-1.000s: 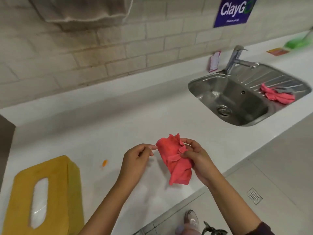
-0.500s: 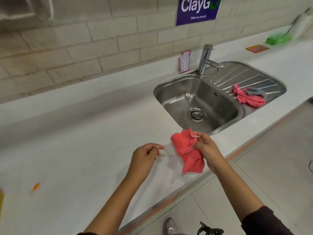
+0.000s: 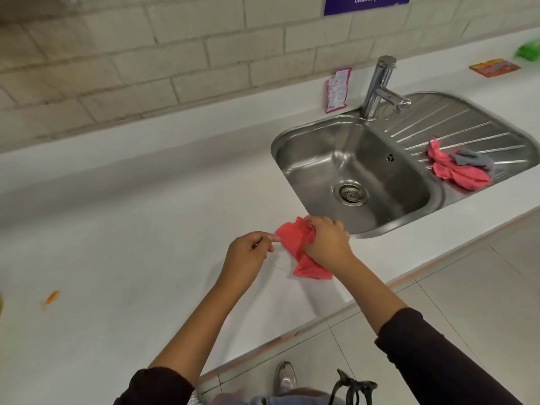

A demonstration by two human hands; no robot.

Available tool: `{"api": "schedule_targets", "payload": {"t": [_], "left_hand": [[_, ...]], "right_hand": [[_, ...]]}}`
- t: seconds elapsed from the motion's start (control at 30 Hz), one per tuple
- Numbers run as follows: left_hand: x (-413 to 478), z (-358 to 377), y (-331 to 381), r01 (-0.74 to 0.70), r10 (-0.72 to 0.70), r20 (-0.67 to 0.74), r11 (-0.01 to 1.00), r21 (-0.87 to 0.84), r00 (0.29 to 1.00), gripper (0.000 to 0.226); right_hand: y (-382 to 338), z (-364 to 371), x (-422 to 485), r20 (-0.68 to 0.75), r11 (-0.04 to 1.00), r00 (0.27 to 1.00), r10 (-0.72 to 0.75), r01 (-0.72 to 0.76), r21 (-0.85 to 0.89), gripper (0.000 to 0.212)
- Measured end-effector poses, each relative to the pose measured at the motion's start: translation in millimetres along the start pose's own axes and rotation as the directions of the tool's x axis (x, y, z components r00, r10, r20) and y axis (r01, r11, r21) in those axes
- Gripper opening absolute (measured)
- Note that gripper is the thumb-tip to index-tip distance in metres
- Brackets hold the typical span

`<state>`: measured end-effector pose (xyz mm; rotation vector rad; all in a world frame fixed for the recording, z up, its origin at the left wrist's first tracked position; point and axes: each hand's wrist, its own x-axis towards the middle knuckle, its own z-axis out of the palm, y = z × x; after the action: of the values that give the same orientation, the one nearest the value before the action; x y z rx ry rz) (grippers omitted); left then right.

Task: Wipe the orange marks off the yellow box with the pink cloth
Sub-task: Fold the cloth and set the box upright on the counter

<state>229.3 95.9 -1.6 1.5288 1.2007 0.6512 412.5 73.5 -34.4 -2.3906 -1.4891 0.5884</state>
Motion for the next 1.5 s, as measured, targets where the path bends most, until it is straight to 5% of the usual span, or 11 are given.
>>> {"api": "schedule_targets", "payload": {"t": [0.17,0.3,0.7,1.07,1.5], "left_hand": [[0.6,-32.8,2.7,0.008,-0.006,-0.053,1.0,0.029,0.999,0.035],[-15.5,-93.3,-1.0,-0.044,0.05,-0.197,0.998,0.036,0.979,0.029],[-125.6,-299.9,-57.0,-0.044,0.009,-0.605,0.998,-0.043,0.796,0.032],[-221.8,-404.8,-129.0,-0.027,-0.072,-0.789,0.993,-0.111,0.611,0.036],[-264.3,-403.7,-181.2,0.096,-0.16,-0.908,0.986,-0.133,0.387,0.034]], "right_hand": [[-39.1,-6.5,-6.5,-0.115,0.979,0.975,-0.19,0.197,0.046,0.051],[-92.8,-6.3,-6.7,0.003,0.912,0.954,-0.3,0.286,0.293,0.041],[-328.0,85.1,-61.3,0.136,0.751,0.792,-0.595,0.487,0.446,0.028],[-474.4,185.5,-102.8,0.204,0.708,0.733,-0.649,0.484,0.515,0.025],[-515.8,225.4,-92.4,0.304,0.734,0.679,-0.668,0.534,0.42,0.038]]}}
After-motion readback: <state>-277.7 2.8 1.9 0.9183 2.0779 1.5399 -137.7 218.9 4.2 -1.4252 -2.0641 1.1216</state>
